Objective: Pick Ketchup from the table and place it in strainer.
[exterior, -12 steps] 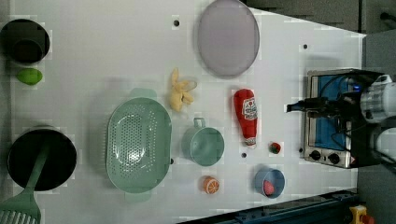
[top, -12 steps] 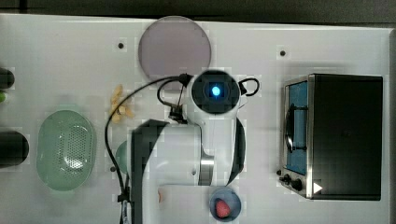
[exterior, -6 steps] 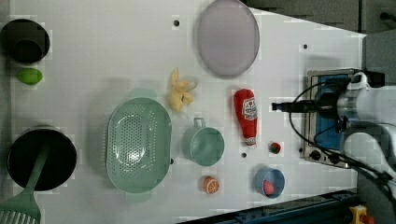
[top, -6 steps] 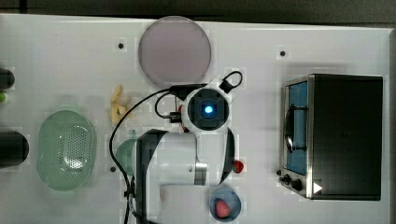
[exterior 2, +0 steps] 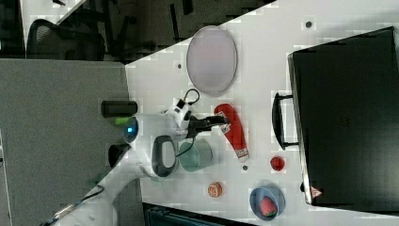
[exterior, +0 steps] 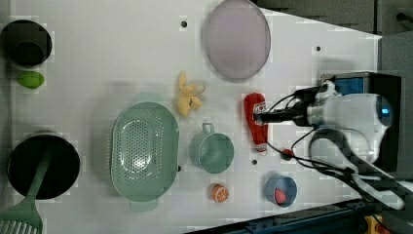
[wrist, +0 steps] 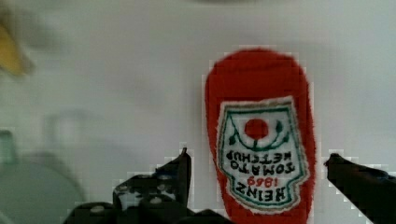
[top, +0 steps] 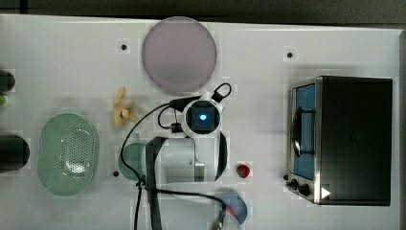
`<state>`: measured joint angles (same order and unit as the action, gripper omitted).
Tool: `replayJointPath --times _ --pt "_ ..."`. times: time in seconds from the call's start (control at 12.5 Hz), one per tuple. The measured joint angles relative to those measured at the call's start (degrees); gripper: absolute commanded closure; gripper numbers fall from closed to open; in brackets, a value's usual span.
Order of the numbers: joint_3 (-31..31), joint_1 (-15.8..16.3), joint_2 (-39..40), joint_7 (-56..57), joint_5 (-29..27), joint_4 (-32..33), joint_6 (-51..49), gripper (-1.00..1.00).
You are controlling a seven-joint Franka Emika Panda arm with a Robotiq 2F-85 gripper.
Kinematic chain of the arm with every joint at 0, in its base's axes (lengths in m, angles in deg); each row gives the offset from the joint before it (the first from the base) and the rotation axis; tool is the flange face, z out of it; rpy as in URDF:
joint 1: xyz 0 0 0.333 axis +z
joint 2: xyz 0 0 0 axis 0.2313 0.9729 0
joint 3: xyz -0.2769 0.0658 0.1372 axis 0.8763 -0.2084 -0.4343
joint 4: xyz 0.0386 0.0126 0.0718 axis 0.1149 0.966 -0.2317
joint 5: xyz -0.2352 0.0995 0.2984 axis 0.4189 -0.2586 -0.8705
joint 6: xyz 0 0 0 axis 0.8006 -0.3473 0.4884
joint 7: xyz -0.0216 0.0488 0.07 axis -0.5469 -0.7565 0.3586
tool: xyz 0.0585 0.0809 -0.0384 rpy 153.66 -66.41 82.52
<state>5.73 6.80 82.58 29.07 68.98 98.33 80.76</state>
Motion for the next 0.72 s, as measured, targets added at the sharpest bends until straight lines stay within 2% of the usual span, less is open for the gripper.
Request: replayJointPath --times 0.32,0.4,0.64,0.72 --pt "0.63 0.17 5.55 0.36 0.37 1.57 4.48 -1.00" --pt "1.15 0.50 6.27 0.36 0.22 1.68 5.65 -0.92" --pt "1.36 0.03 6.56 0.36 0.25 1.68 6.43 -0.23" --pt "1.06 -0.27 6.49 0.39 0.24 1.23 6.49 -0.23"
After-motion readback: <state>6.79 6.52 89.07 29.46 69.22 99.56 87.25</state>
